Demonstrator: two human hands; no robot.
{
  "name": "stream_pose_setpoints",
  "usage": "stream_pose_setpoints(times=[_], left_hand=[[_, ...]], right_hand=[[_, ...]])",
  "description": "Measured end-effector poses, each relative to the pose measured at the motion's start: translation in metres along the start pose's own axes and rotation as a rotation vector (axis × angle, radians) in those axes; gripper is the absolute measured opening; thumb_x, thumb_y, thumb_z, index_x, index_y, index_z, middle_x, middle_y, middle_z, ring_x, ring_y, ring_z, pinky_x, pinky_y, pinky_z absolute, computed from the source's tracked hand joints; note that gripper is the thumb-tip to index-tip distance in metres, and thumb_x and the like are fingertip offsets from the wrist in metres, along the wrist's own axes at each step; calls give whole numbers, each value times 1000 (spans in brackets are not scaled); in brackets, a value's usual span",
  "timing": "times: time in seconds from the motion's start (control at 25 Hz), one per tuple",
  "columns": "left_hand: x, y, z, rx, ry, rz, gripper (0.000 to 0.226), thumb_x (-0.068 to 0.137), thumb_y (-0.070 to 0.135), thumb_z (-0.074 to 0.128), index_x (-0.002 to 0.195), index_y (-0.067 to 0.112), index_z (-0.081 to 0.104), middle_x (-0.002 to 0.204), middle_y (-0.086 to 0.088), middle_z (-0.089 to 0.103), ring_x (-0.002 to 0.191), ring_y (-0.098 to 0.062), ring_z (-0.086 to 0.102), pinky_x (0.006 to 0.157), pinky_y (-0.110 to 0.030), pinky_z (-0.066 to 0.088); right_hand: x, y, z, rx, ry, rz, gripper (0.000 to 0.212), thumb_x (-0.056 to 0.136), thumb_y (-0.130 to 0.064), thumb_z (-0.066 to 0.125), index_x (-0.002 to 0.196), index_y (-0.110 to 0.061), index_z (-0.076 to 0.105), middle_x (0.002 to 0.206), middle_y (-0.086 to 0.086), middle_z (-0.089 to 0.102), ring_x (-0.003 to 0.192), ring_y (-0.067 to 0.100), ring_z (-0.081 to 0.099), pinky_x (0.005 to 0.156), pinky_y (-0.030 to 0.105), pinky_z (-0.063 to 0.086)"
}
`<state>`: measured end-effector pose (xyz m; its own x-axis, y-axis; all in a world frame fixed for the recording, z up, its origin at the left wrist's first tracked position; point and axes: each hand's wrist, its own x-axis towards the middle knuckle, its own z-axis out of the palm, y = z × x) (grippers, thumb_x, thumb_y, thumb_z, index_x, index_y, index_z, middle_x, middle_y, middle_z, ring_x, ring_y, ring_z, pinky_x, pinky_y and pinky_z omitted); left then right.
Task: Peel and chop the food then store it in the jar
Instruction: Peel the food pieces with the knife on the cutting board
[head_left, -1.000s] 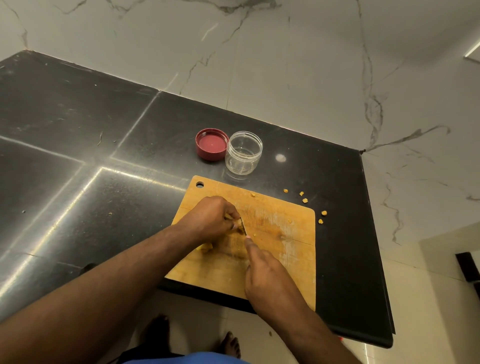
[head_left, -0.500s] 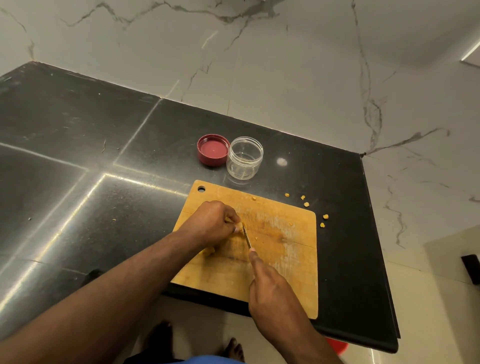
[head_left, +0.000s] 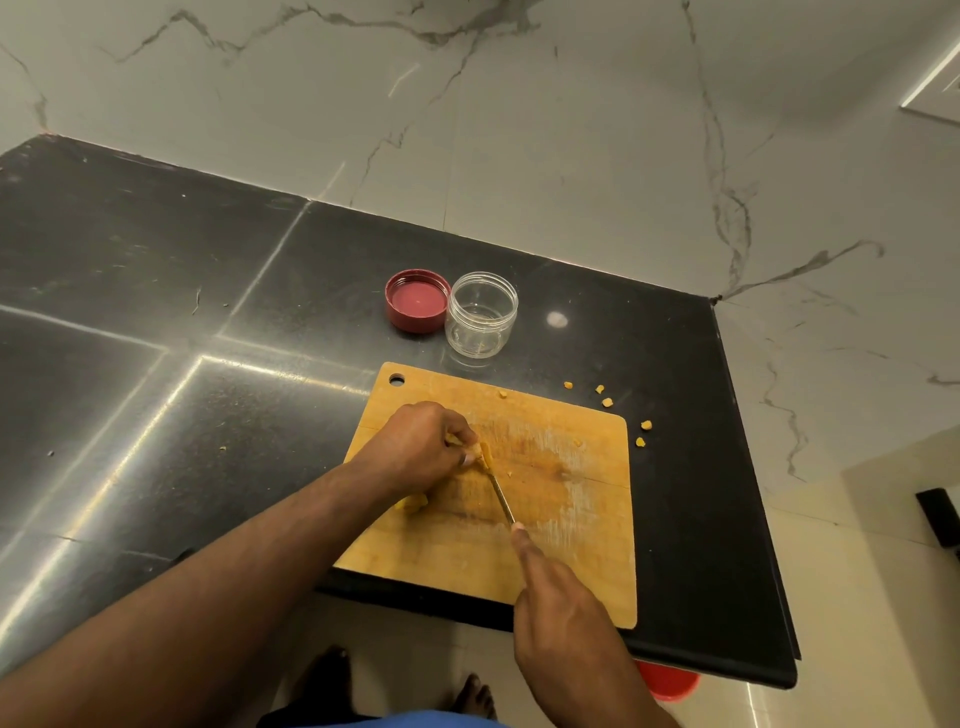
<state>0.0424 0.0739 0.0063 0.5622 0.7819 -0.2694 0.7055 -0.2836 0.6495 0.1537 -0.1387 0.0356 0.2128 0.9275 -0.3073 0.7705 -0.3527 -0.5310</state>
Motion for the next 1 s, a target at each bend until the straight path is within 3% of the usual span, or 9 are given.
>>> stream_pose_setpoints(times=[0.16, 0.32, 0.52, 0.76, 1.0], left_hand=[[-1, -3, 1, 14, 2, 6, 29, 89, 26, 74, 118, 26, 71, 125, 4, 63, 100, -11, 57, 75, -18, 44], [-2, -1, 1, 24, 8, 12, 28, 89, 26, 74, 117, 27, 71, 121, 5, 62, 95, -9, 57, 70, -16, 42], [-2, -3, 2, 11, 10, 12, 28, 89, 25, 74, 116, 27, 71, 118, 6, 62, 95, -10, 57, 67, -15, 41], [-1, -2, 2, 17, 21, 19, 28, 89, 26, 74, 116, 28, 71, 114, 8, 62, 95, -9, 56, 67, -16, 42], [-2, -4, 3, 17, 32, 21, 25, 88, 27, 75, 113, 29, 71, 112, 8, 62, 91, -8, 56, 65, -14, 40]], right_hand=[[7, -2, -11, 104, 36, -20, 54, 104, -26, 37, 155, -35, 20, 138, -14, 48, 117, 1, 48, 96, 14, 40], [19, -3, -13, 96, 44, -11, 52, 104, -26, 37, 154, -34, 24, 124, -13, 51, 106, 2, 52, 88, 19, 47], [24, 6, -19, 106, 62, 41, 53, 104, -26, 36, 155, -33, 23, 144, -10, 46, 111, 3, 52, 95, 23, 48], [24, -4, -17, 125, 82, -35, 53, 104, -27, 36, 155, -34, 22, 144, -16, 42, 119, -2, 44, 103, 21, 43], [29, -5, -13, 91, 62, 16, 52, 104, -27, 36, 154, -34, 22, 134, -12, 50, 108, 5, 53, 93, 26, 50]])
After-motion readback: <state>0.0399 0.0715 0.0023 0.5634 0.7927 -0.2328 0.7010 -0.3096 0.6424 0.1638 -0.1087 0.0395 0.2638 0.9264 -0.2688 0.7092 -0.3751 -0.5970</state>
